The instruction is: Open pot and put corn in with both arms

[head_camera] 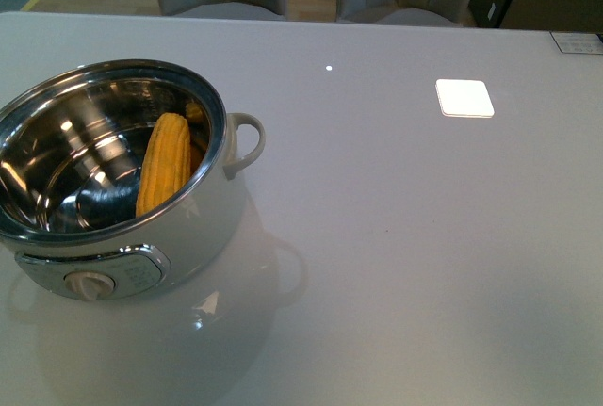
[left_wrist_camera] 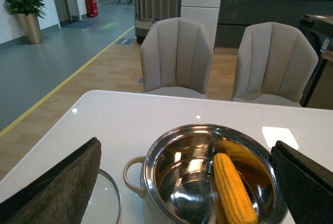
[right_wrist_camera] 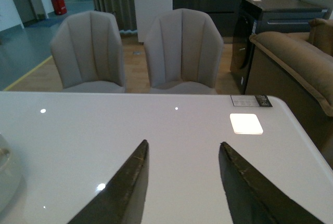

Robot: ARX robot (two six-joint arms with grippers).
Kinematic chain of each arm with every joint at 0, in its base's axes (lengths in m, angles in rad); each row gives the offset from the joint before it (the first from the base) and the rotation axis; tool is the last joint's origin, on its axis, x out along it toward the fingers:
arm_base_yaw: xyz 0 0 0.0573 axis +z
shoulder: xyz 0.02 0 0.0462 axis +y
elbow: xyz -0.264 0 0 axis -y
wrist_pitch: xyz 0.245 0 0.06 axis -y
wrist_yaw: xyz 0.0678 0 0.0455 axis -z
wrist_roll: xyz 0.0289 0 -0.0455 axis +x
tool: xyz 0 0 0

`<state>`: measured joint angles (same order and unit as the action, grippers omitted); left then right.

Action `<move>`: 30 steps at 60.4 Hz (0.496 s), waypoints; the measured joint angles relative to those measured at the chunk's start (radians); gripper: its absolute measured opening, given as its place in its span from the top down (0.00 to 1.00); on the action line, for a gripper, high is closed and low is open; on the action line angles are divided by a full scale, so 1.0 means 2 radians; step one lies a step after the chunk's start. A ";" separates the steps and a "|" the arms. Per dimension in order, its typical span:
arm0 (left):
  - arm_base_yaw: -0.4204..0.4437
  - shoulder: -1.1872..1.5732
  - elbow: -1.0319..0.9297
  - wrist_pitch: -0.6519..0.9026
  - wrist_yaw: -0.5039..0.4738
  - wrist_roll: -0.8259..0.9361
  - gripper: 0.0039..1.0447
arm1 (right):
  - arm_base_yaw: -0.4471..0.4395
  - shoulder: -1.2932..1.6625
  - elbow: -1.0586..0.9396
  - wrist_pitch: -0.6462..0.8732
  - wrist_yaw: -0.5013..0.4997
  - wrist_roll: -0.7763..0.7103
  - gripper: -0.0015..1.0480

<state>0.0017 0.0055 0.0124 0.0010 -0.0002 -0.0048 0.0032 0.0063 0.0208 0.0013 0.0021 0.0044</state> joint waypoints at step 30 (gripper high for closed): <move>0.000 0.000 0.000 0.000 0.000 0.000 0.06 | 0.000 0.000 0.000 0.000 0.000 0.000 0.08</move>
<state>0.0017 0.0055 0.0124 0.0010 -0.0002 -0.0048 0.0032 0.0063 0.0208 0.0013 0.0021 0.0044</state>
